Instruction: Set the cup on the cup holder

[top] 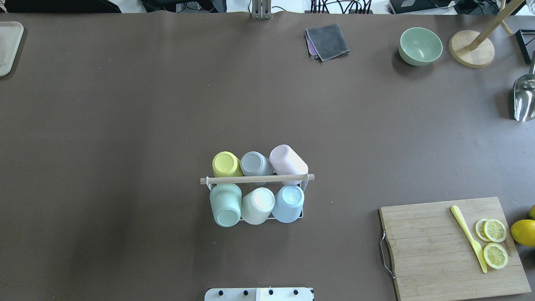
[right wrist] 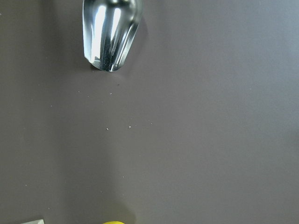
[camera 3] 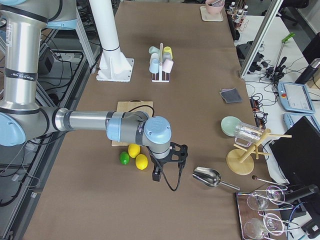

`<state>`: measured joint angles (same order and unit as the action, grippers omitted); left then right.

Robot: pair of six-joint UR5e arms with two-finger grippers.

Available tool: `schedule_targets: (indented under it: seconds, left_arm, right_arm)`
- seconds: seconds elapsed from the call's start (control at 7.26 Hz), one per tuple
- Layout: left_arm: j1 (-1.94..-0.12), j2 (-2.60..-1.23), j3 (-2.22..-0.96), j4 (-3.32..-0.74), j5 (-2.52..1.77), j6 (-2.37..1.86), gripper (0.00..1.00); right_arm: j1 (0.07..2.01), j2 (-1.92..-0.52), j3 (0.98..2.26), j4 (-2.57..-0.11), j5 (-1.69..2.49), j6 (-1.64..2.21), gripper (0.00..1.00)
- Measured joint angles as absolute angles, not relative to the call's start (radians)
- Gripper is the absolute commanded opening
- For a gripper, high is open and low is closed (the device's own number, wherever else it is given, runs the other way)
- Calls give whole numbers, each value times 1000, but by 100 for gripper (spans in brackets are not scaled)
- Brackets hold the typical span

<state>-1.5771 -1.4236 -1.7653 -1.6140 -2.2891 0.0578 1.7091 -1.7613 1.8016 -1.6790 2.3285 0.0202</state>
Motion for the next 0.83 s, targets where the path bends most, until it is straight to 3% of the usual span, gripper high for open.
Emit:
schedule_targets:
  seconds: [0.83]
  left_arm:
    - [-1574,-1447,-1689,-1607,-2312,99,99]
  right_arm:
    - [1723,-1770,1800,-1677,2318,17,100]
